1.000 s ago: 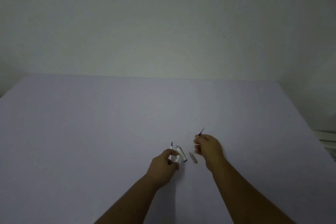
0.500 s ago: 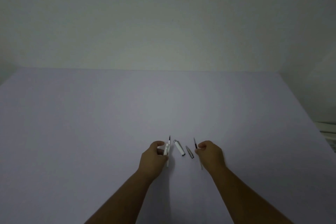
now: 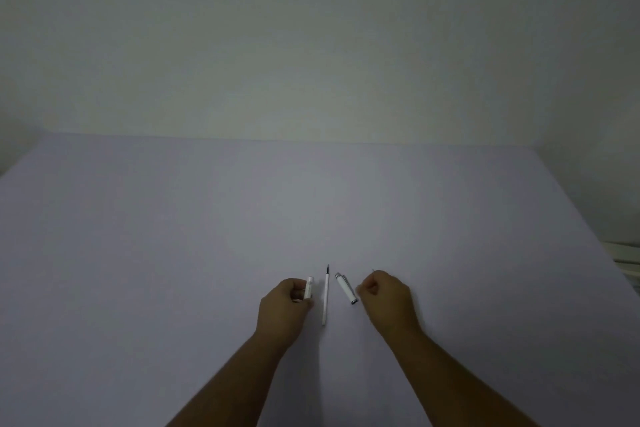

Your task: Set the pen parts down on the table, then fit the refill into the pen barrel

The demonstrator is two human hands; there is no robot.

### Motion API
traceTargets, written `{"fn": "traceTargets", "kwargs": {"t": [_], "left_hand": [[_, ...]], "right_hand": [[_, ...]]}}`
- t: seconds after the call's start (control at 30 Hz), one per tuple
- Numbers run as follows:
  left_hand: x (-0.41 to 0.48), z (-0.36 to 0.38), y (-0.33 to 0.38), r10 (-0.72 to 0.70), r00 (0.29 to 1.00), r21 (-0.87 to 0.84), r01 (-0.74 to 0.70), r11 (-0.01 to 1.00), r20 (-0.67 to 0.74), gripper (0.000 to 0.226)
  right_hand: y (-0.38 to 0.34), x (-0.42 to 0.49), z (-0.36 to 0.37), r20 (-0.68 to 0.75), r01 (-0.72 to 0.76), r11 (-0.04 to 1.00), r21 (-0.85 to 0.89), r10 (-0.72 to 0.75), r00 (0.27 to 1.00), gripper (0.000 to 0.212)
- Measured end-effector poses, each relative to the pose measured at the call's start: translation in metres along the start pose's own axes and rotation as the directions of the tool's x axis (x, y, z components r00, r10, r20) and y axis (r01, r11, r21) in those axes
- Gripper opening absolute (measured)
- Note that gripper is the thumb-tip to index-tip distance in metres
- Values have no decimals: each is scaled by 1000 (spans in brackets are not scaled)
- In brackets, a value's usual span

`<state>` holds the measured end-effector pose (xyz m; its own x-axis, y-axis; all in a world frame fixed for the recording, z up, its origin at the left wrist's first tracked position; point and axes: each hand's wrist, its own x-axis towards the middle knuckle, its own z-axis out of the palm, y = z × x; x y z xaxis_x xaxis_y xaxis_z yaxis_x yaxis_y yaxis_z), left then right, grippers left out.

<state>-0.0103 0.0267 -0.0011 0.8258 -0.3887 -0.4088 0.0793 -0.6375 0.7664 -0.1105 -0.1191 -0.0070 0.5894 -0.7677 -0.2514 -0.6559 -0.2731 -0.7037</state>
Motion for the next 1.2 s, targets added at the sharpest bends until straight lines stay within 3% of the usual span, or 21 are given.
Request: {"fn": "traceTargets", "kwargs": {"t": [0.13,0.27,0.43,0.53,0.63,0.73,0.8,0.9,1.2], "left_hand": [[-3,-1,-1,-10,1000,-3,10,1000,1,19],[-4,-4,-7,-18,1000,-22,18,1000,10,22],[-5,-8,-14,-28,999,17,27,999,16,21],[-5,-8,-17,-28,999,28,28,999,27,20],[-7,-8,-17,-21,999,32,19,999,41,21],[-9,-6,-13,16,998,65,-20,998,58,18],[-10,-4,-10,40,997,83,-45,996,71,17],[-11,0,-4,63,994,83,-70,994,86,16],[-14,8,8,126,987,59,-133,989,102,18]], "right_hand": [[-20,-10,29,178,121,986,-118,-99,979,13],[-29,-14,55,191,136,955,-262,-87,978,20],[-26,-15,62,172,54,960,-275,-6,985,20],[-25,-14,59,160,12,987,-159,14,987,25],[-28,-12,51,92,-59,991,118,48,995,20],[-33,-10,39,64,-147,871,469,132,989,10],[-35,-9,32,73,-168,786,595,156,985,10],[-34,-10,24,102,-189,735,652,161,982,18],[-23,-13,19,171,-211,790,575,136,976,11]]}}
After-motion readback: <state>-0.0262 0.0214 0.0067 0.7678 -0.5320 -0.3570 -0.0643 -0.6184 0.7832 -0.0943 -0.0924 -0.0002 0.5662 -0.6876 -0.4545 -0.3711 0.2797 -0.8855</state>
